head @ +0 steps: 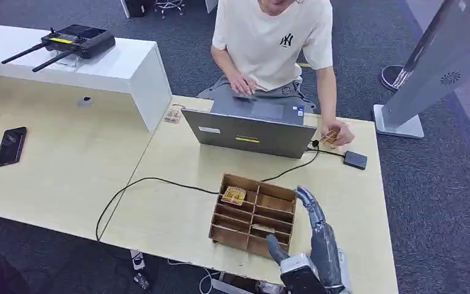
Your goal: Pass the card to the sensor for recognition and then transmit it.
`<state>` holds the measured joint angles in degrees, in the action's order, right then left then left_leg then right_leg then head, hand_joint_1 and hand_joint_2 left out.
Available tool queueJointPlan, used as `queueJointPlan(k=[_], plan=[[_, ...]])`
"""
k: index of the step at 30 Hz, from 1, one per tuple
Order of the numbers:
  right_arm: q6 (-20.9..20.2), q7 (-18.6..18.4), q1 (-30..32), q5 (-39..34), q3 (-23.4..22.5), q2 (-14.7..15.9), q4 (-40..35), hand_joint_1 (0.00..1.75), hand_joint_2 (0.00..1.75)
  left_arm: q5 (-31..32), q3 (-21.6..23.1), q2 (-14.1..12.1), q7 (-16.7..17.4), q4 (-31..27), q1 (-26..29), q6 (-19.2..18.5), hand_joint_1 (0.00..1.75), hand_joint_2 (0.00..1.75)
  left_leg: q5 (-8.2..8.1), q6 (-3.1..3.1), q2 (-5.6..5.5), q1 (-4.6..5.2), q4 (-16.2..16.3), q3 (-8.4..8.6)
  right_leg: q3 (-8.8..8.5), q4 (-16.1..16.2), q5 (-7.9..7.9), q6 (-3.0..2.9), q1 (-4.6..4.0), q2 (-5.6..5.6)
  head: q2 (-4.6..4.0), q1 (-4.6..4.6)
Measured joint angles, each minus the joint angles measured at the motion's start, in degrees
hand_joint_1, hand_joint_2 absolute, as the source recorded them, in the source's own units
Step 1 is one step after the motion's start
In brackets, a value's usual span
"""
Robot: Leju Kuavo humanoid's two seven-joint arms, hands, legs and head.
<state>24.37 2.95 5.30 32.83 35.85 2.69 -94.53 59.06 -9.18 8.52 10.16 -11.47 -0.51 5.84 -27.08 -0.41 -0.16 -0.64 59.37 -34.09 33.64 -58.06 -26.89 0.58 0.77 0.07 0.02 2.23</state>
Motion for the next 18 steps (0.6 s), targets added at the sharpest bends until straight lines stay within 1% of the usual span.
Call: queueJointPlan(k=[7,8,9,10,11,12,13,14,18], plan=[[3.3,-4.2,-0.4,13.0,0.9,0.7,0.1,1.75,1.75,0.7,0.0,0.0,0.0,0.0,0.0,-0.2,0.0,0.0,0.0,0.0,0.0,0.0,0.0,0.0,0.0,0.0,0.0,0.0,0.0,0.0,0.0,0.0],[3.5,-4.7,-0.4,14.2,1.0,0.8,0.2,1.68,1.75,0.8,0.0,0.0,0.0,0.0,0.0,-0.2,0.0,0.0,0.0,0.0,0.0,0.0,0.0,0.0,0.0,0.0,0.0,0.0,0.0,0.0,0.0,0.0],[3.8,-5.2,-0.5,15.2,1.2,0.9,0.3,1.68,1.75,0.8,0.0,0.0,0.0,0.0,0.0,-0.2,0.0,0.0,0.0,0.0,0.0,0.0,0.0,0.0,0.0,0.0,0.0,0.0,0.0,0.0,0.0,0.02],[4.1,-5.8,-0.5,16.4,1.2,1.0,0.4,1.4,1.75,0.9,0.0,0.0,0.0,0.0,0.0,-0.2,0.0,0.0,0.0,0.0,0.0,0.0,0.0,0.0,0.0,0.0,0.0,0.0,0.0,0.0,0.0,0.0],[4.3,-6.4,-0.6,17.7,1.2,1.1,0.6,1.27,1.75,1.0,0.0,0.0,0.0,0.0,0.0,-0.2,0.0,0.0,0.0,0.0,0.0,0.0,0.0,0.0,0.0,0.0,0.0,0.0,0.0,0.0,0.0,0.02],[4.6,-7.0,-0.6,19.0,1.2,1.2,0.7,1.27,1.75,1.0,0.0,0.0,0.0,0.0,0.0,-0.2,0.0,0.0,0.0,0.0,0.0,0.0,0.0,0.0,0.0,0.0,0.0,0.0,0.0,0.0,0.0,0.0],[5.0,-7.9,-0.6,20.6,1.2,1.3,0.9,0.84,1.75,1.0,0.0,0.0,0.0,0.0,0.0,-0.2,0.0,0.0,0.0,0.0,0.0,0.0,0.0,0.0,0.0,0.0,0.0,0.0,0.0,0.0,0.0,0.0],[5.1,-8.7,-0.6,22.1,1.3,1.3,1.1,0.79,1.75,1.0,0.1,0.0,0.0,0.0,0.0,-0.2,0.0,0.0,0.0,0.0,0.0,0.0,0.0,0.0,0.0,0.0,0.0,0.0,0.0,0.0,0.0,0.02],[5.0,-10.8,-0.9,25.7,1.4,1.7,1.9,0.73,1.75,1.2,0.1,0.0,0.1,0.0,-0.1,-0.3,0.0,0.0,0.0,0.0,0.0,0.0,0.0,0.0,0.0,0.0,0.0,0.0,0.0,0.0,0.0,0.0]])
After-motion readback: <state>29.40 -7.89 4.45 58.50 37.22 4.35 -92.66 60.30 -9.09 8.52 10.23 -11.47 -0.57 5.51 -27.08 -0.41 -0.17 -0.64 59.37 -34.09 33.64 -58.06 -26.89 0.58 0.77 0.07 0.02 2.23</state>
